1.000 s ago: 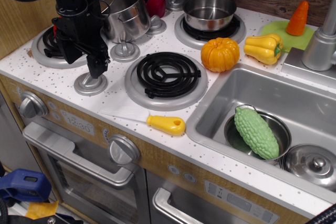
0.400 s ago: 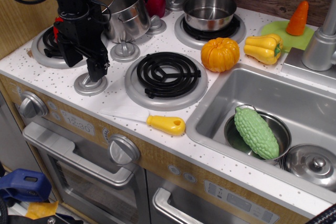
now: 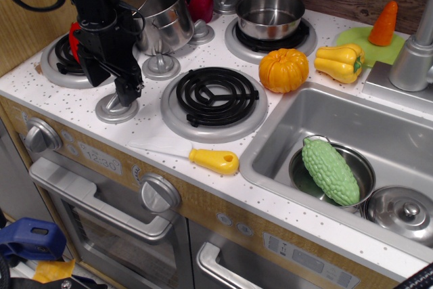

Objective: Twist knob start vertical clockwise90

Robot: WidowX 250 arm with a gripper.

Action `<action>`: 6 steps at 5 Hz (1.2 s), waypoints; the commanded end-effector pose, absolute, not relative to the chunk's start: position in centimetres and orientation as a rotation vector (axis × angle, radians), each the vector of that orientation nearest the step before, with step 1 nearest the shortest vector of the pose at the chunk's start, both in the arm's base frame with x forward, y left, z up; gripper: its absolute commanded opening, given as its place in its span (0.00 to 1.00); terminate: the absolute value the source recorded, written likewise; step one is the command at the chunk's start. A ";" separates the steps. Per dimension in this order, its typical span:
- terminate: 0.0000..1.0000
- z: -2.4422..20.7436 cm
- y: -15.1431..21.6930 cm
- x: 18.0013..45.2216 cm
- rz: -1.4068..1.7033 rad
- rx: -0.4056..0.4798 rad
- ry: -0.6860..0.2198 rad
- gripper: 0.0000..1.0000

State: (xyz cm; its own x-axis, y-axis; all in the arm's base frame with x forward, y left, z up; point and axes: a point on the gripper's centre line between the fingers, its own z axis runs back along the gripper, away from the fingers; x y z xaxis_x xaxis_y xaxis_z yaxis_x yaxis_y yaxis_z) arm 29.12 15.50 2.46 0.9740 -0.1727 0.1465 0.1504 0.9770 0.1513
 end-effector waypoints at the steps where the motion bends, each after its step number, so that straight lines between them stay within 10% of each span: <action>1: 0.00 2.5 16.5 29.1 -0.150 0.153 -0.195 1.00; 3: 0.00 1.6 16.7 29.1 -0.139 0.131 -0.211 1.00; 4: 0.00 1.5 16.7 29.1 -0.134 0.136 -0.213 0.00; 6: 0.00 1.6 16.5 29.0 -0.125 0.136 -0.215 0.00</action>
State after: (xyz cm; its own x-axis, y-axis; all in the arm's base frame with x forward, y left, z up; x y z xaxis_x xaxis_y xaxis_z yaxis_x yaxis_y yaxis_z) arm 29.17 15.92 0.99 0.9690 -0.1379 0.2052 0.1134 0.9854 0.1267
